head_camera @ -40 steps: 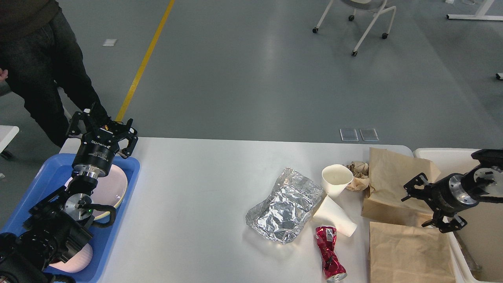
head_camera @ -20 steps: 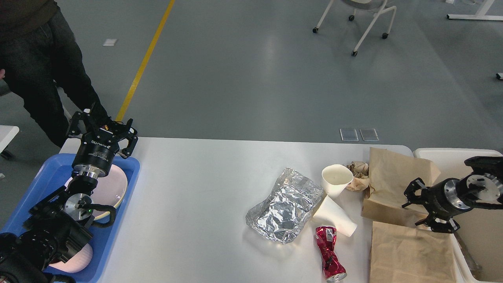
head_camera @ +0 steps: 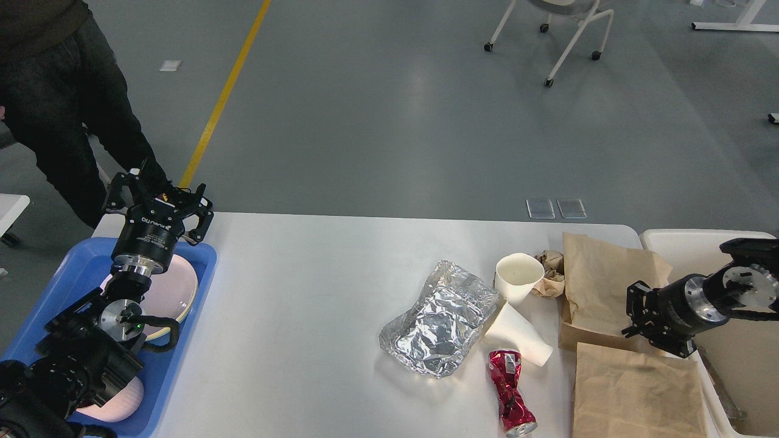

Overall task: Tidy desktop
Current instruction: 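Pull the gripped paper bag toward the white bin with the right gripper, then lift the brown paper bag high above the white bin with the right gripper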

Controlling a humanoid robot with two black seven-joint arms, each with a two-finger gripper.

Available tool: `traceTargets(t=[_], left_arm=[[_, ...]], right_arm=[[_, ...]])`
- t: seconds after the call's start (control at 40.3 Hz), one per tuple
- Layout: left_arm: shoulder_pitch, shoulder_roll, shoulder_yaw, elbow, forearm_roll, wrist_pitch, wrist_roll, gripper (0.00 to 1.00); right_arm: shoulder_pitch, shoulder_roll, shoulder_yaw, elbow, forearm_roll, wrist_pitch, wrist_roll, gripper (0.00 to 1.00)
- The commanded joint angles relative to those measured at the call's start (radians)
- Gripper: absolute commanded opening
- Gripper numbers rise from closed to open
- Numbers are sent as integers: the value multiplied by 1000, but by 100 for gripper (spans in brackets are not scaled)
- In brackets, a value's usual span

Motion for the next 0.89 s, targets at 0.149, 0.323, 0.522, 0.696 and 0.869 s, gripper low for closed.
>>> traceTargets(t=[0.149,0.323,0.522,0.696,0.869], left_arm=[[0,0,0,0,0,0,-1,96],[0,0,0,0,0,0,0,96],[0,0,0,0,0,0,0,96],[0,0,0,0,0,0,0,96],[0,0,0,0,0,0,0,96]], right_arm=[[38,-80,-6,5,-7,93,0,0],[121,-161,-11,39,-66,179,-5,0],[178,-212,-14,53,-79,232,-8,0],[231,-245,-17,54,-79,297,-11,0],[285,-273,-18,53,-98,328,-12,0]])
